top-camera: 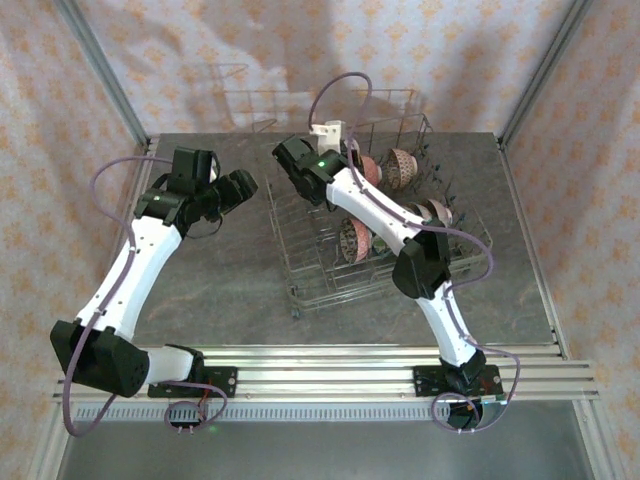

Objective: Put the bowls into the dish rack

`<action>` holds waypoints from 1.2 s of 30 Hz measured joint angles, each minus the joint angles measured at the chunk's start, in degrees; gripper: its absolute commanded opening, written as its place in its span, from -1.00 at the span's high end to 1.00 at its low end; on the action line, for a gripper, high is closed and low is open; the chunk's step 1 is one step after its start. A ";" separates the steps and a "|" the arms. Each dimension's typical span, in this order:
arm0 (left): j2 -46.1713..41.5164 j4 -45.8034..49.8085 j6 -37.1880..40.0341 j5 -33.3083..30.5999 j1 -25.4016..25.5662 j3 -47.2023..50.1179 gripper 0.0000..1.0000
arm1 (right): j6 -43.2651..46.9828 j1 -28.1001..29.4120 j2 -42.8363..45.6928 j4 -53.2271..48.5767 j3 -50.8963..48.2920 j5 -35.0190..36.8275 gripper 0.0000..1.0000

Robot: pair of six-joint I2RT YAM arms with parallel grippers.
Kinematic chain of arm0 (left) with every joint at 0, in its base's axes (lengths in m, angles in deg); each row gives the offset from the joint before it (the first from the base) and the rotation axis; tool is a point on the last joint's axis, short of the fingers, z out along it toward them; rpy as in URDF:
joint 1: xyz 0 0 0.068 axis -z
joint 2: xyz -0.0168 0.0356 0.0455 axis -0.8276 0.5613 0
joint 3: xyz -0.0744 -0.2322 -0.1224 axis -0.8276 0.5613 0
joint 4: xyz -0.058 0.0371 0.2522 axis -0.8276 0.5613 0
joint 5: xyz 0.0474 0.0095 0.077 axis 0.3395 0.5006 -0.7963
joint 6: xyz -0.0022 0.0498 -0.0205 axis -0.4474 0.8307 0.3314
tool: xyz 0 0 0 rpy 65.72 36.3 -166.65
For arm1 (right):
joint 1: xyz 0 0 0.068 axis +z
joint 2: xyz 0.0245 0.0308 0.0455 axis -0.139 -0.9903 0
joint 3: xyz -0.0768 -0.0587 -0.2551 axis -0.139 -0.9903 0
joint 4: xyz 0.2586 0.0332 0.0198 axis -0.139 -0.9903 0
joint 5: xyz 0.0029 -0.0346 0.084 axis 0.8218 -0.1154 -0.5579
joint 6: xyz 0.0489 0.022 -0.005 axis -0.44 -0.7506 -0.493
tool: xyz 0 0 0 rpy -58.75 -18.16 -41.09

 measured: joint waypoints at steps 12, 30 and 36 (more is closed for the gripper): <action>2.56 -1.22 3.87 5.05 -0.68 8.02 -0.47 | -0.09 -0.90 -4.26 -4.13 4.70 1.53 1.00; 2.89 -4.52 3.91 8.48 -0.66 13.88 -0.43 | 0.11 -0.90 -13.57 -8.31 12.09 4.09 1.00; 3.78 -5.01 3.89 8.70 -0.66 14.14 -0.43 | 0.98 -0.90 -14.67 -8.28 12.63 3.54 1.00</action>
